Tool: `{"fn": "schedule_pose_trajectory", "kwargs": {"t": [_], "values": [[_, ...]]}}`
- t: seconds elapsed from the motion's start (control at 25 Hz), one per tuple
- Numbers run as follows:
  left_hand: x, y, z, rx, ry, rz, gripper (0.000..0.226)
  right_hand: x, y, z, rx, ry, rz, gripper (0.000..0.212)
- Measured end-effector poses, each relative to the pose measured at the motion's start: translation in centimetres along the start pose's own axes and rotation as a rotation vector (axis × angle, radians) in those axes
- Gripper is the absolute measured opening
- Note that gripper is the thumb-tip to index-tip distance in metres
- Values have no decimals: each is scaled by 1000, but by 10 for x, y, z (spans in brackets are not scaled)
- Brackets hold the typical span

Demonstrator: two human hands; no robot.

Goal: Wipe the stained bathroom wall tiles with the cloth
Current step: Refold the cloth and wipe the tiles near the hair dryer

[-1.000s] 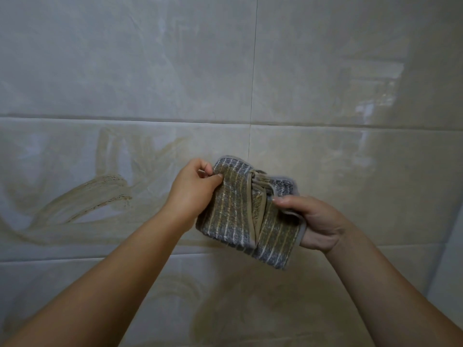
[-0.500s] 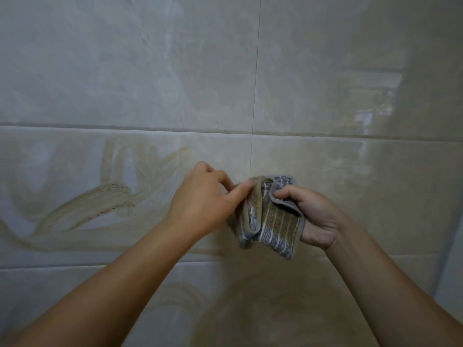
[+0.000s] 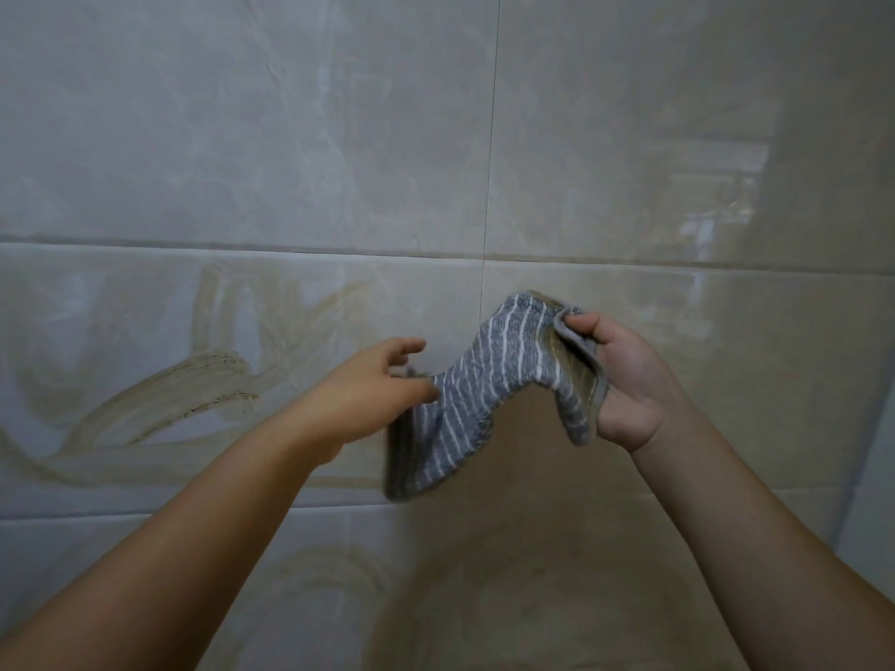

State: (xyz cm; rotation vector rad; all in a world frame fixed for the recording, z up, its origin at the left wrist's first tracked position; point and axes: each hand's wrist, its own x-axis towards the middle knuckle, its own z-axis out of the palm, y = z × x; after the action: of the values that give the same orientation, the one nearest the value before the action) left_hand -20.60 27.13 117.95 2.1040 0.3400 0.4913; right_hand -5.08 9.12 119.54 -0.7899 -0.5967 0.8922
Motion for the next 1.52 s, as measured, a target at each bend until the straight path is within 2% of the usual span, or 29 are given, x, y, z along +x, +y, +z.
{"fn": "schedule_pose_trajectory", "kwargs": {"t": [0.08, 0.12, 0.16, 0.2, 0.24, 0.32, 0.36, 0.4, 0.48, 0.56, 0.6, 0.64, 0.68, 0.72, 0.76, 0.84, 0.88, 0.96, 1.04, 1.12, 1.24, 1.32, 1.4, 1.48, 1.52], "values": [[-2, 1, -3, -182, -236, 110, 90, 3, -2, 9, 16, 28, -18, 46], [-4, 3, -1, -226, -370, 157, 99, 5, -2, 15, 13, 35, -20, 44], [-7, 3, 6, -203, -435, 201, 101, 7, -1, 20, 13, 28, -22, 43], [-9, 3, 16, -171, -415, 224, 95, 8, 1, 26, 25, 18, -23, 41], [-8, 3, 27, -164, -328, 235, 79, 8, 3, 31, 36, 7, -35, 38], [-6, 7, 46, -244, -51, 206, 30, 8, 7, 38, 59, -11, -63, 38], [-2, 8, 49, -321, 67, 125, 12, 5, 8, 41, 79, -12, -69, 38], [4, 8, 47, -431, 148, 9, 10, 1, 8, 41, 93, -7, -80, 36], [13, 10, 34, -659, 157, -176, 24, -9, 9, 32, 121, 0, -90, 30], [15, 14, 16, -727, 67, -195, 29, -17, 13, 16, 22, 65, -51, 33], [15, 16, 10, -735, 20, -198, 29, -18, 17, 5, -115, 176, -72, 31], [16, 17, 5, -718, -21, -201, 30, -18, 23, -6, -297, 337, -171, 24], [18, 19, 1, -692, -59, -209, 31, -17, 29, -12, -521, 526, -360, 19], [21, 20, -1, -664, -94, -219, 32, -17, 35, -16, -775, 671, -612, 17], [24, 22, -1, -637, -137, -219, 35, -18, 41, -13, -1013, 686, -900, 17], [32, 28, 1, -573, -242, -217, 36, -14, 63, -4, -1452, 396, -1393, 21], [35, 33, 4, -538, -330, -217, 35, -8, 76, -5, -1642, 227, -1543, 26], [39, 47, 14, -453, -498, -218, 30, 11, 95, -18, -1911, 96, -1665, 40], [49, 60, 22, -314, -519, -235, 33, 30, 98, -40, -2062, 163, -1682, 50], [63, 73, 27, -48, -300, -176, 34, 48, 94, -59, -2160, 277, -1643, 52], [77, 91, 29, 427, 35, 80, 23, 76, 89, -69, -2262, 399, -1507, 55], [79, 99, 22, 424, 162, 303, 19, 91, 84, -65, -2247, 491, -1400, 52], [75, 96, 4, 379, 344, 566, 22, 99, 74, -58, -2164, 551, -1396, 46], [72, 75, -16, 499, 536, 792, 26, 102, 65, -53, -2114, 519, -1459, 43], [72, 58, -24, 603, 601, 848, 29, 104, 63, -53, -2136, 497, -1473, 44]]}}
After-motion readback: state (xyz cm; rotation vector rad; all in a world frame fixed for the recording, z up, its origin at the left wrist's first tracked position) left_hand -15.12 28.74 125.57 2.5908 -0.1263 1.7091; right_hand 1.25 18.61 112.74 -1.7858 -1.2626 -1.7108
